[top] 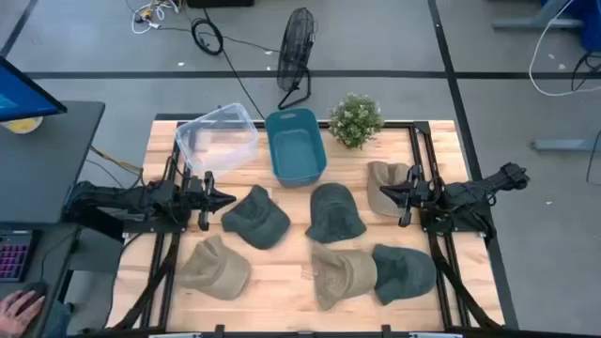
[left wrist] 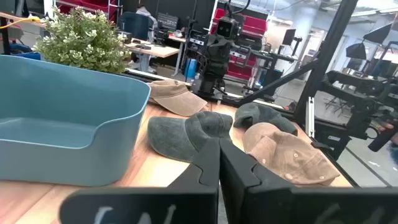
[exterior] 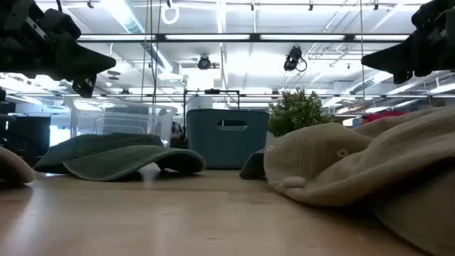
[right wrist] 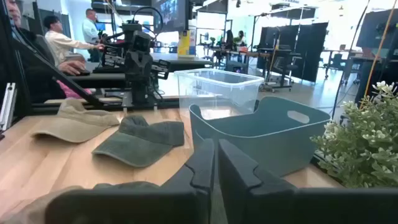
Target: Pick & Place hat
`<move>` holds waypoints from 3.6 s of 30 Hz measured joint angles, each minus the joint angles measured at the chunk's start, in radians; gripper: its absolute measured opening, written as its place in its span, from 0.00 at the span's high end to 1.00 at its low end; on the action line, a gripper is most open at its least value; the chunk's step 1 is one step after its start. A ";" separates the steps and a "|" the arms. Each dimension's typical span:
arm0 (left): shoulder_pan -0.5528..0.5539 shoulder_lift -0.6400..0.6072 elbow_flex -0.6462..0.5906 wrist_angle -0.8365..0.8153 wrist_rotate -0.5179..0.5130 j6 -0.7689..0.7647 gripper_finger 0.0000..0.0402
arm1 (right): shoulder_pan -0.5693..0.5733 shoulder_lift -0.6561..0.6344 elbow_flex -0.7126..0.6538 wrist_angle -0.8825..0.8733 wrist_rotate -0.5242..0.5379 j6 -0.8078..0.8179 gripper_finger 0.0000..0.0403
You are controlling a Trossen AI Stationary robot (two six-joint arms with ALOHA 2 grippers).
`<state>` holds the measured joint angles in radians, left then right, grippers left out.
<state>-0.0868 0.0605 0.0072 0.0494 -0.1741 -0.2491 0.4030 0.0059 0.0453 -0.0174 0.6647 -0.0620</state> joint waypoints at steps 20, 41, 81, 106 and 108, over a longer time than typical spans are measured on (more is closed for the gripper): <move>0.000 0.000 0.000 0.058 -0.021 0.004 0.99 | 0.000 0.000 0.000 0.004 0.000 -0.029 0.93; 0.000 0.506 0.468 -0.213 -0.036 0.025 0.64 | -0.044 0.163 0.059 0.555 -0.160 -0.400 0.91; -0.109 1.355 0.645 -0.349 0.037 -0.533 0.71 | -0.147 0.898 0.466 0.157 -0.079 -0.024 0.54; -0.085 1.173 1.197 -1.108 -0.727 -0.448 0.98 | -0.147 0.898 0.466 0.142 -0.079 0.028 0.54; -0.058 1.172 1.201 -1.110 -0.775 -0.422 0.98 | -0.147 0.898 0.466 0.142 -0.079 0.028 0.54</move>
<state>-0.1452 1.2327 1.2078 -1.0604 -0.9487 -0.6708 0.2558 0.9043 0.5110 0.1251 0.5861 -0.0338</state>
